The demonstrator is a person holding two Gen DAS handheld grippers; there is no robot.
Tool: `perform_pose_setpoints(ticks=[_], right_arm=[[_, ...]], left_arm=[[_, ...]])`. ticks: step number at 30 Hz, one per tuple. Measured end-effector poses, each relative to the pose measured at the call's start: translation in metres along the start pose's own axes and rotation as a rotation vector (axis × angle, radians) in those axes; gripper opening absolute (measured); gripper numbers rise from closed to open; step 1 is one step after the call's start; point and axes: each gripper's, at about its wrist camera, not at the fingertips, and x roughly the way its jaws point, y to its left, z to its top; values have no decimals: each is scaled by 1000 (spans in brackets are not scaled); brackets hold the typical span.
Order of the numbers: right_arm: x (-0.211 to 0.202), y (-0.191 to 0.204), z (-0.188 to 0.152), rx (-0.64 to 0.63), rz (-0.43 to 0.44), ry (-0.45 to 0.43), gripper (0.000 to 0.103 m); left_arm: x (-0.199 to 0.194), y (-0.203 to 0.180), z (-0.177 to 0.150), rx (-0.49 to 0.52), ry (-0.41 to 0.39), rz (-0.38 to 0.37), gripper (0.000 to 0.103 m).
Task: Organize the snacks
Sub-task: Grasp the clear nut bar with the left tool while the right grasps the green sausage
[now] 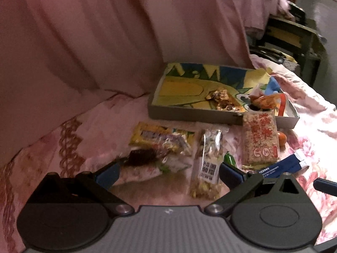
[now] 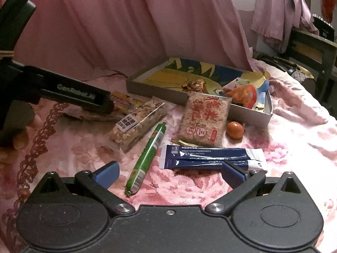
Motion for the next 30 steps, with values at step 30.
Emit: perform_pose_setpoints(ticks=[30], right_arm=[[58,13,-2,77,45,83,67]], left_arm=[[54,-13,5,86,-11,-217,83]])
